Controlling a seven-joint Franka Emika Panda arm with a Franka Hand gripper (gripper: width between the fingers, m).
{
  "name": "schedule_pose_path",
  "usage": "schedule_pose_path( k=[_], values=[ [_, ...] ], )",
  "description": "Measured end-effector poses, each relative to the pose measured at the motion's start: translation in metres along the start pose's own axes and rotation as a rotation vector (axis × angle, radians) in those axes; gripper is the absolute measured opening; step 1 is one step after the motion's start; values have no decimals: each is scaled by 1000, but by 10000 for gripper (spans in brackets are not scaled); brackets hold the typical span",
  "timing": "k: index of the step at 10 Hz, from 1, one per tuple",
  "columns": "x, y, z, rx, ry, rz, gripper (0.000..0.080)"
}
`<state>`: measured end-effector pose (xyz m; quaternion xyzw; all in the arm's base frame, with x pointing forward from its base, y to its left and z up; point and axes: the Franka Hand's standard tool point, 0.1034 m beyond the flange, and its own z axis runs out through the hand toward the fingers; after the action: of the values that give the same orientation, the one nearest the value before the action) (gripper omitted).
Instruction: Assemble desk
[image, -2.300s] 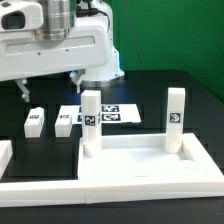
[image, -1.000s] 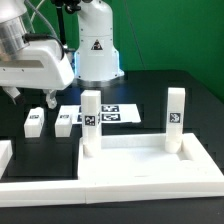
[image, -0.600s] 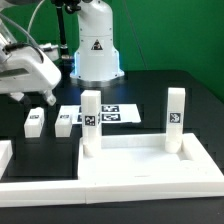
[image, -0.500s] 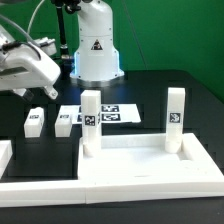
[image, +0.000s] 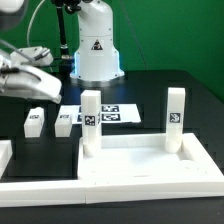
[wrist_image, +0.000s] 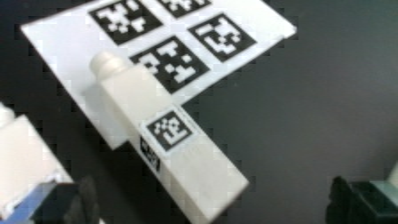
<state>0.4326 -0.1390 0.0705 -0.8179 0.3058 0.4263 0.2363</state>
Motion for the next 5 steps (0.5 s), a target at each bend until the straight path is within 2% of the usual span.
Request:
schedule_pose_path(
  k=[1,2,3,4,5],
  values=[
    [12,2,3,-35,-42,15,649],
    [24,-3,-4,-53,34,-5,649],
    [17,-4,-4,-45,34,-8,649],
    [19,-2,-3,-44,33,-4,649],
    [19,0,-2,-58,33,11,649]
  ],
)
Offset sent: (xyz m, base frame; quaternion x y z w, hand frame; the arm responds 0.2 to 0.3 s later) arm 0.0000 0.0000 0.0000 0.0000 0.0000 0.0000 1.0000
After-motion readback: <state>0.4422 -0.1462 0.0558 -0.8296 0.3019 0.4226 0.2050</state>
